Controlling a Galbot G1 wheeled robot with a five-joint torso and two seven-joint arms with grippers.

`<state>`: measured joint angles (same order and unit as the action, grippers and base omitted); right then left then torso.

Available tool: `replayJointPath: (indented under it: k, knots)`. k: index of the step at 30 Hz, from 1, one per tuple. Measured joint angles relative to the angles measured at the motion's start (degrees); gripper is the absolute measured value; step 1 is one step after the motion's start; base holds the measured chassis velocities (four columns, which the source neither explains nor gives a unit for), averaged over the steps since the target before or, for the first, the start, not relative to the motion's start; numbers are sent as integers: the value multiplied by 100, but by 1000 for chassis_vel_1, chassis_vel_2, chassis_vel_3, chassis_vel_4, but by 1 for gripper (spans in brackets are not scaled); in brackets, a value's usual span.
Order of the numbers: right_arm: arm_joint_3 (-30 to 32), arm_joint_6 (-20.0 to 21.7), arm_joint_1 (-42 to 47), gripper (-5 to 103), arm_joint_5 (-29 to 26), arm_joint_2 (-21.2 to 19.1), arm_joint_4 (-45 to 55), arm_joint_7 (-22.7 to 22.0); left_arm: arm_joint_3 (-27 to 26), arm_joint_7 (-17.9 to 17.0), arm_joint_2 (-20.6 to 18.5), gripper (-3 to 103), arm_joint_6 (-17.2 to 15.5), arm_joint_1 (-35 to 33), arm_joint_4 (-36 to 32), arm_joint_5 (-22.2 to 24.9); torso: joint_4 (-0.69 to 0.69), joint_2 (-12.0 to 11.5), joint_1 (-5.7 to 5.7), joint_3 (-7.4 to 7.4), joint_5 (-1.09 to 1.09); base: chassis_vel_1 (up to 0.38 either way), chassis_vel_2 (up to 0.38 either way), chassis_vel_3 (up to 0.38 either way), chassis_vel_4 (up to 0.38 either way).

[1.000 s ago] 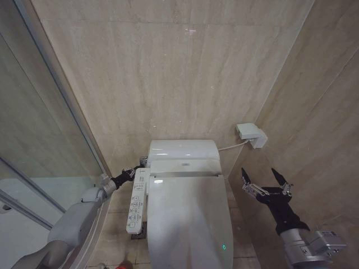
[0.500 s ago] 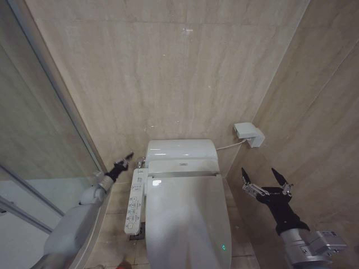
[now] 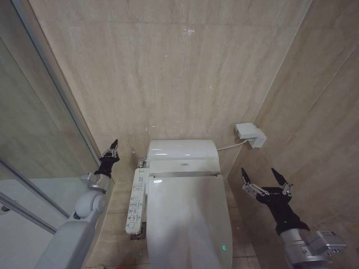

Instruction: Open the toilet lid, clean the toilet bowl with a toilet brush, close the toilet lid, and flush.

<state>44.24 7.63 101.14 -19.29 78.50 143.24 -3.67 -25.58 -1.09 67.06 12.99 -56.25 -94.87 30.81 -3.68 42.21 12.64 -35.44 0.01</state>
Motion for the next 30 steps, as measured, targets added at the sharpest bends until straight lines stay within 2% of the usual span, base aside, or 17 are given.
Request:
replayJointPath:
  k: [6, 9, 10, 13, 14, 17, 18, 19, 22, 24, 25, 30]
  knots:
    - [0, 0, 0, 100, 0, 1, -1, 0, -345, -228, 141, 0, -32, -708, -636, -389, 2, 0, 0, 0, 0, 0, 0, 0, 0]
    - [0, 0, 0, 100, 0, 1, -1, 0, -634, -334, 209, 0, -167, -1552, -1305, -636, 4, 0, 0, 0, -1, 0, 0, 0, 0]
    - [0, 0, 0, 100, 0, 1, -1, 0, -634, -334, 209, 0, -167, -1552, -1305, -636, 4, 0, 0, 0, -1, 0, 0, 0, 0]
    - [0, 0, 0, 100, 0, 0, -1, 0, -889, -485, 349, 1, -399, -2235, -1960, -780, 1, 1, -1, 0, 1, 0, 0, 0, 0]
    - [0, 0, 0, 100, 0, 0, -1, 0, -889, -485, 349, 1, -399, -2235, -1960, -780, 1, 1, -1, 0, 1, 0, 0, 0, 0]
    - [0, 0, 0, 100, 0, 0, -1, 0, -913, -921, 533, 1, -750, -2929, -2568, -913, 4, 1, -1, 0, 0, 0, 0, 0, 0]
    - [0, 0, 0, 100, 0, 0, -1, 0, -928, -949, 596, 27, -769, -3115, -2720, -1049, 2, 1, 0, 0, 0, 0, 0, 0, 0]
    - [0, 0, 0, 100, 0, 0, -1, 0, -928, -949, 596, 27, -769, -3115, -2720, -1049, 2, 1, 0, 0, 0, 0, 0, 0, 0]
    - [1, 0, 0, 100, 0, 0, -1, -1, -990, -932, 807, 27, -776, -3608, -3193, -1449, 2, 1, 0, 0, 0, 0, 0, 0, 0]
    - [0, 0, 0, 100, 0, 0, 0, -1, -990, -920, 832, 27, -782, -3671, -3267, -1466, 2, 1, 0, 0, 0, 0, 0, 0, 0]
    - [1, 0, 0, 100, 0, 0, -1, -1, -983, -883, 874, 54, -791, -3823, -3403, -1488, 2, 1, 0, 0, 1, 0, 0, 0, 0]
    - [0, 0, 0, 100, 0, 0, 0, -1, -991, -649, 914, 54, -787, -4136, -3624, -1491, 1, 1, 0, 0, 0, 0, 0, 0, 0]
